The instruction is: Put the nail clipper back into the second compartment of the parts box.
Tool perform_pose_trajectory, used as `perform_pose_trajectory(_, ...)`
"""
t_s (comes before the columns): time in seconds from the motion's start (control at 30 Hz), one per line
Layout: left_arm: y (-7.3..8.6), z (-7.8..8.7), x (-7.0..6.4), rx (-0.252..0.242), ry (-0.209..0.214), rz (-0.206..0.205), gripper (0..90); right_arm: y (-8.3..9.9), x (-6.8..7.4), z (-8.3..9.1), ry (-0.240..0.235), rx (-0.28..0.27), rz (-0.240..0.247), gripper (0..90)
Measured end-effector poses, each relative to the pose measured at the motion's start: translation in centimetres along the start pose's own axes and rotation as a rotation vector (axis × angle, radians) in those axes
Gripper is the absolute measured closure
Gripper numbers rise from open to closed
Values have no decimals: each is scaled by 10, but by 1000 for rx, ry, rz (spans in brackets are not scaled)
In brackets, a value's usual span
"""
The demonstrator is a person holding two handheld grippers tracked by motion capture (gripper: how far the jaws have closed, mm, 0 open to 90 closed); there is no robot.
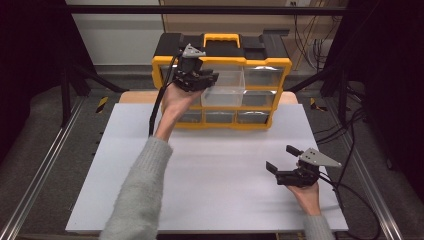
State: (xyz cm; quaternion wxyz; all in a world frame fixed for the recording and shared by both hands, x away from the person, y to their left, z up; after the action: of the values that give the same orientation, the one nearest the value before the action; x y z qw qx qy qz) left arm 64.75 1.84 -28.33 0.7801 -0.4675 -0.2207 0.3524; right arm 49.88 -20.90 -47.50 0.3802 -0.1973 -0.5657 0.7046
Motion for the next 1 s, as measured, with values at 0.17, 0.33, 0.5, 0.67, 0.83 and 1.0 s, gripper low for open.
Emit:
perform_pose_trajectory(0.17, -6, 9, -1, -36, -1, -5, 611, 0, 0, 0, 0, -1, -1, 3)
perform_pose_trajectory(0.33, -11, 24, 1, -94, 8, 13, 456, 0, 0, 0, -1, -2, -1, 3)
perform_pose_trajectory(0.5, -7, 38, 5, -131, 11, 24, 336, 0, 0, 0, 1, 0, 0, 3)
perform_pose_trajectory(0.67, 1, 53, 11, -151, 49, 58, 229, 0, 0, 0, 3, 0, 0, 3)
perform_pose_trajectory(0.83, 16, 65, 20, -144, 29, 56, 105, 1, -1, -1, 4, 3, 3, 3)
perform_pose_trajectory(1.0, 34, 81, 30, -172, 13, 72, 62, 1, -1, -1, 6, 4, 3, 3)
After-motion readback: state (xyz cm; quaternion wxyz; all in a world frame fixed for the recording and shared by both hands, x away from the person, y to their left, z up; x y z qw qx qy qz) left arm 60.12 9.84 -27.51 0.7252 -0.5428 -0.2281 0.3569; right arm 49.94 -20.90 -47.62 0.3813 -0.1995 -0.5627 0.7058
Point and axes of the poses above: each handheld gripper's, and its own axes: z roughly backward along the jaws, y roughly out of its underside, x roughly to its left, the point moved 9 cm from there along -z, roughly forward along the jaws, and after that the axes turned 3 degrees about -y, right-handed, at the moved point
